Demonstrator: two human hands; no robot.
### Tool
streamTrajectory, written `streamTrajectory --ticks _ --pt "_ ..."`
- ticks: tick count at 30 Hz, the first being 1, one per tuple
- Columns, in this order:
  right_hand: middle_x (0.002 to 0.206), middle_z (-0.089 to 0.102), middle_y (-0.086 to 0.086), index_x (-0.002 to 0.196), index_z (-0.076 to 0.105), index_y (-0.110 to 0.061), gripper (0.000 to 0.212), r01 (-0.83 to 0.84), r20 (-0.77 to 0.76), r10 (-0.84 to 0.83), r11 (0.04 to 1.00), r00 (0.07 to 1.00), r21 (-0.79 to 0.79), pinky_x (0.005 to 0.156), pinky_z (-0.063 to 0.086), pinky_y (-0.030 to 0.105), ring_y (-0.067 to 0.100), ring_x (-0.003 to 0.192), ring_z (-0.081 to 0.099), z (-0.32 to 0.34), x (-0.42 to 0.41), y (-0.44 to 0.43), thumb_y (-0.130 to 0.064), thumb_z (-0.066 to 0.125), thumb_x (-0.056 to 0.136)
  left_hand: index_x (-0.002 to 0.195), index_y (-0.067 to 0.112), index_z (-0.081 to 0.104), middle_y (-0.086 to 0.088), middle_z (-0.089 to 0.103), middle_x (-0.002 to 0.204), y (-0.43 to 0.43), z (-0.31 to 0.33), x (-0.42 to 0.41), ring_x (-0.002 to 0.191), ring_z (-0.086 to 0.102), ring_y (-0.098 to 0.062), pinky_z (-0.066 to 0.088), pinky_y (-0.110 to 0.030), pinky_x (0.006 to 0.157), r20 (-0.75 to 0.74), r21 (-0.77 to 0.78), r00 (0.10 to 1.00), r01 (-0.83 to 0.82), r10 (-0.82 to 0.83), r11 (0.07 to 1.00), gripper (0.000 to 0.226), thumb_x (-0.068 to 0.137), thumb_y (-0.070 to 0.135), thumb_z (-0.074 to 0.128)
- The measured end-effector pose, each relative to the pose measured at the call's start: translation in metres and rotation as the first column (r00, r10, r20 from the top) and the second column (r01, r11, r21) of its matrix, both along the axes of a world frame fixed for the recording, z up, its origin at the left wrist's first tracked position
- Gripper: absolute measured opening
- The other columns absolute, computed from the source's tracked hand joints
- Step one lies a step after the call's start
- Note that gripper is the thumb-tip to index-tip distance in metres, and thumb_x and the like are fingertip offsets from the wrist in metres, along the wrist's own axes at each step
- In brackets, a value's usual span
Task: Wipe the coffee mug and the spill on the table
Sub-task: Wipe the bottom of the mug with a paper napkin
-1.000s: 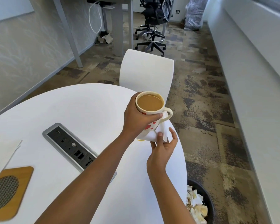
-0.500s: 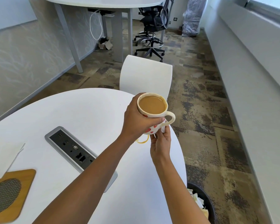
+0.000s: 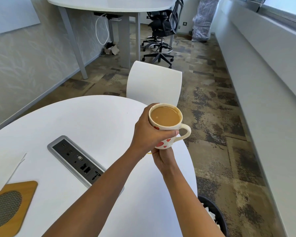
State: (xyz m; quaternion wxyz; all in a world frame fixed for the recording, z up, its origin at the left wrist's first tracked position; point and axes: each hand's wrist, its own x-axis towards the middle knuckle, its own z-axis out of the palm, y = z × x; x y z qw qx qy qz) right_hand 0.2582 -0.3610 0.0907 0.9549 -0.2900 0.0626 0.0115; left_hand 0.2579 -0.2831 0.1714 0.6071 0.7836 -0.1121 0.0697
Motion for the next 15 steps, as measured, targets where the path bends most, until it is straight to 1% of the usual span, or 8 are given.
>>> streamTrajectory --ticks 2,5,6,8,11,13,15 --pt "0.099 0.073 0.001 0.115 0.057 -0.014 0.024 -0.027 -0.017 0.027 1.0 0.999 0.007 0.073 0.058 0.023 0.01 0.093 0.069 -0.002 -0.004 0.003 -0.008 0.042 0.098 0.107 0.052 0.043 0.033 0.053 0.109 0.0 -0.001 0.002 0.105 0.05 0.01 0.049 -0.021 0.083 -0.007 -0.005 1.0 0.0 0.0 1.0 0.072 0.047 0.046 0.083" --pt "0.094 0.073 0.004 0.114 0.055 -0.004 0.029 -0.069 -0.056 0.068 0.997 0.996 -0.023 0.077 0.058 0.024 0.012 0.09 0.069 -0.006 -0.01 0.004 0.01 0.038 0.094 0.104 0.056 0.041 0.038 0.051 0.105 0.001 0.001 0.005 0.101 0.047 0.02 0.043 -0.005 0.075 -0.003 0.008 1.0 0.004 -0.004 1.0 0.07 0.048 0.047 0.082" --pt "0.094 0.073 0.006 0.113 0.055 0.0 0.029 -0.099 -0.064 0.097 0.994 0.993 -0.035 0.08 0.058 0.025 0.013 0.09 0.069 -0.007 -0.014 0.004 0.012 0.037 0.093 0.104 0.056 0.041 0.038 0.05 0.105 0.002 0.002 0.006 0.1 0.046 0.021 0.042 -0.002 0.072 0.002 0.012 1.0 0.006 -0.006 1.0 0.069 0.049 0.047 0.082" --pt "0.101 0.072 0.009 0.114 0.056 0.002 0.03 -0.153 -0.074 0.151 0.988 0.986 -0.024 0.083 0.057 0.025 0.016 0.096 0.069 -0.009 -0.02 0.003 0.012 0.036 0.093 0.106 0.053 0.042 0.036 0.051 0.106 0.005 0.003 0.008 0.101 0.047 0.019 0.041 0.001 0.073 0.021 0.015 1.0 0.006 -0.006 1.0 0.069 0.05 0.044 0.083" --pt "0.111 0.071 0.007 0.117 0.058 -0.002 0.034 -0.199 -0.064 0.198 0.98 0.978 -0.014 0.082 0.055 0.022 0.016 0.103 0.067 -0.014 -0.028 -0.005 0.011 0.037 0.092 0.107 0.049 0.043 0.033 0.052 0.109 0.011 0.005 0.013 0.102 0.05 0.014 0.044 -0.003 0.077 0.047 0.022 0.999 -0.008 0.007 1.0 0.069 0.051 0.043 0.083" --pt "0.11 0.071 0.005 0.118 0.057 -0.004 0.034 -0.206 -0.054 0.205 0.979 0.977 -0.005 0.078 0.055 0.019 0.014 0.101 0.068 -0.015 -0.032 -0.011 0.008 0.04 0.09 0.107 0.049 0.043 0.031 0.053 0.109 0.015 0.005 0.016 0.103 0.052 0.009 0.047 -0.011 0.08 0.035 0.019 0.999 -0.025 0.024 0.999 0.07 0.049 0.046 0.082" --pt "0.107 0.073 0.005 0.117 0.058 -0.006 0.037 -0.155 -0.055 0.157 0.987 0.986 0.044 0.075 0.056 0.02 0.013 0.098 0.069 -0.016 -0.034 -0.019 0.005 0.047 0.084 0.107 0.048 0.044 0.029 0.054 0.109 0.018 0.004 0.017 0.103 0.054 0.005 0.05 -0.02 0.083 0.016 0.001 0.999 -0.049 0.049 0.999 0.071 0.048 0.046 0.083"
